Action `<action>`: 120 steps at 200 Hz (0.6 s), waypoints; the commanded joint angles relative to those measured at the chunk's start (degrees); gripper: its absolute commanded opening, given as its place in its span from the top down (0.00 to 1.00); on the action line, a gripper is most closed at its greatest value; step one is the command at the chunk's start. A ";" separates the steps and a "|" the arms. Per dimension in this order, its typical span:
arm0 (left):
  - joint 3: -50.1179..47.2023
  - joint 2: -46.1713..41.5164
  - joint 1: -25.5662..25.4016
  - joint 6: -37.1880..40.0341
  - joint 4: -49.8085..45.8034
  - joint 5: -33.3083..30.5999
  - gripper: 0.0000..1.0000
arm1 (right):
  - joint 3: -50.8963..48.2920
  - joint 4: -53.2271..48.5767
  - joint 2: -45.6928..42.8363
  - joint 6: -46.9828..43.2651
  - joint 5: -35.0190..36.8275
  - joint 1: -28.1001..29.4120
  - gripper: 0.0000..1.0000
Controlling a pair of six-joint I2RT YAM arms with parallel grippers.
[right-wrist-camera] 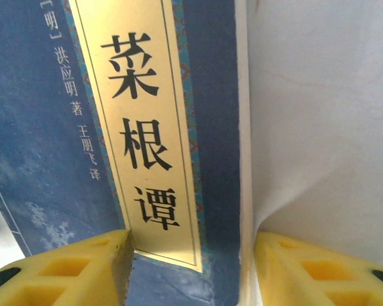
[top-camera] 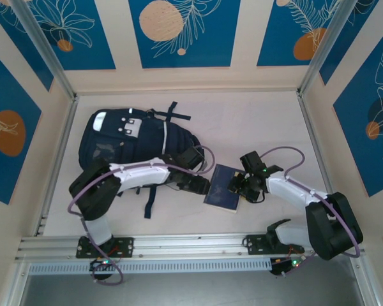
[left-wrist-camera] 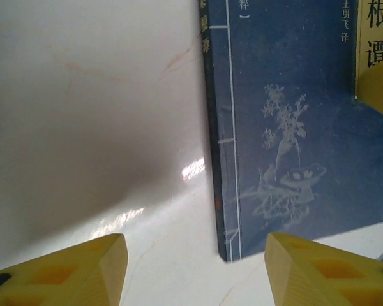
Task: Pack the student bag
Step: Move the book to the center of the table, then pick up the book from the center of the table.
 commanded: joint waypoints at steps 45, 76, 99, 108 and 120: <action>6.29 7.28 -2.09 0.20 1.78 2.42 0.46 | -3.46 6.24 -2.54 -6.05 -8.91 -0.97 0.61; 6.92 9.09 -2.18 0.29 1.59 2.67 0.46 | -3.15 7.10 -1.64 -7.07 -10.67 -1.13 0.62; 6.68 9.67 -2.35 0.09 1.82 3.31 0.46 | -3.56 7.52 -2.34 -6.68 -11.53 -1.69 0.62; 6.45 9.78 -2.47 0.20 1.85 3.31 0.46 | -3.59 7.16 -3.17 -6.42 -11.69 -1.89 0.62; 6.12 9.76 -2.53 0.20 1.80 3.10 0.47 | -3.42 6.29 -4.83 -6.17 -11.48 -2.23 0.63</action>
